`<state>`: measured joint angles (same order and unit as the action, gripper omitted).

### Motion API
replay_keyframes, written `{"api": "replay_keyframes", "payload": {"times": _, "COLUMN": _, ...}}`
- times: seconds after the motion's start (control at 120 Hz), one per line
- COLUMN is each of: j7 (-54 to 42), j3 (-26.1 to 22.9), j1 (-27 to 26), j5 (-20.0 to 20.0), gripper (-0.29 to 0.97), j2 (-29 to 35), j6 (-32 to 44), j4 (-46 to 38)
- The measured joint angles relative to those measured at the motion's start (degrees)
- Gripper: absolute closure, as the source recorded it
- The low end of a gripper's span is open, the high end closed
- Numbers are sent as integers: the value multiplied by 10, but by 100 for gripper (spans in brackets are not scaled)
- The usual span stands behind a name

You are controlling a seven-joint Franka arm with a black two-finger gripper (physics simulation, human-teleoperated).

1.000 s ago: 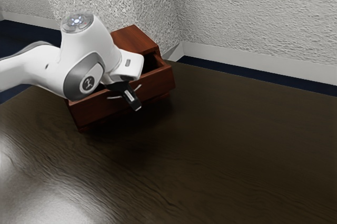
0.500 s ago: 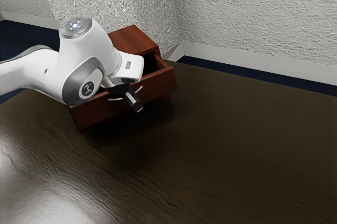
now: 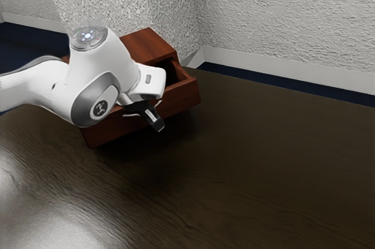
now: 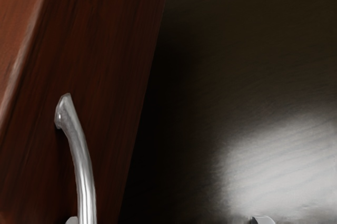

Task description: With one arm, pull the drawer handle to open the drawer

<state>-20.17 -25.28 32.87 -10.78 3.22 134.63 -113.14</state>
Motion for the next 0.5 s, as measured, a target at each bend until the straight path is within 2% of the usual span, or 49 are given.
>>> {"api": "replay_keyframes", "payload": {"times": 0.183, "j7": 11, "j3": -1, "j1": -9, "j5": 3, "gripper": 31, "j2": 13, "j6": 7, "j4": -15}}
{"api": "replay_keyframes", "payload": {"times": 0.5, "j7": 28, "j3": 0, "j1": -17, "j5": 0, "gripper": 38, "j2": 37, "j6": 20, "j4": -37}}
